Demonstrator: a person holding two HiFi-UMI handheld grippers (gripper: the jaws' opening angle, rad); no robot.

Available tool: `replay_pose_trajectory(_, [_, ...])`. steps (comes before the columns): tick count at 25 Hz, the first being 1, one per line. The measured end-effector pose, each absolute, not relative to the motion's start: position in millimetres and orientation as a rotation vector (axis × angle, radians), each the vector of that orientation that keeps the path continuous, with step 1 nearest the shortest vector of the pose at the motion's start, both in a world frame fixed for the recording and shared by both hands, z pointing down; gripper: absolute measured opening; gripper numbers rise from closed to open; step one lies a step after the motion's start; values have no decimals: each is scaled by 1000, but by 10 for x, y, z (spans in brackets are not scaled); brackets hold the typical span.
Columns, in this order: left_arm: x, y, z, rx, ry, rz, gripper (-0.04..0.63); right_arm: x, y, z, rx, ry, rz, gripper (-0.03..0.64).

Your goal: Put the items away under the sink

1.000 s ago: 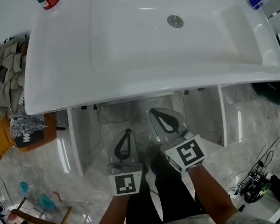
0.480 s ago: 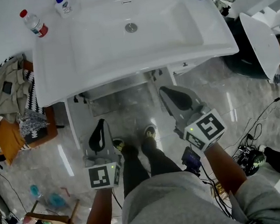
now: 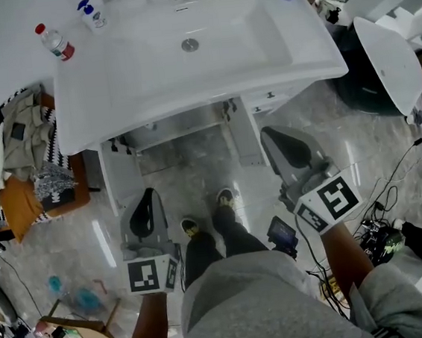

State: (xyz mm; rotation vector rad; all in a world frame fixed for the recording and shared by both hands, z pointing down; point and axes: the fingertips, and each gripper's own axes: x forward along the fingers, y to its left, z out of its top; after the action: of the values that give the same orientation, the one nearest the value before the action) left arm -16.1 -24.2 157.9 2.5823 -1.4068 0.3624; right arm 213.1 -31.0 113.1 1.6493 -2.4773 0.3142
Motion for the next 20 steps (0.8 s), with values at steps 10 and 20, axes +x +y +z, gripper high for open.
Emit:
replay_pose_trajectory(10, [-439,288,1273,2606,-1389,244,11,1607,293,998,1675,-2441,262,-3])
replay_pose_trajectory(20, [-1103,1188,999,2624,-1358,205,11,962,1308,776,1716,-2393,196,-3])
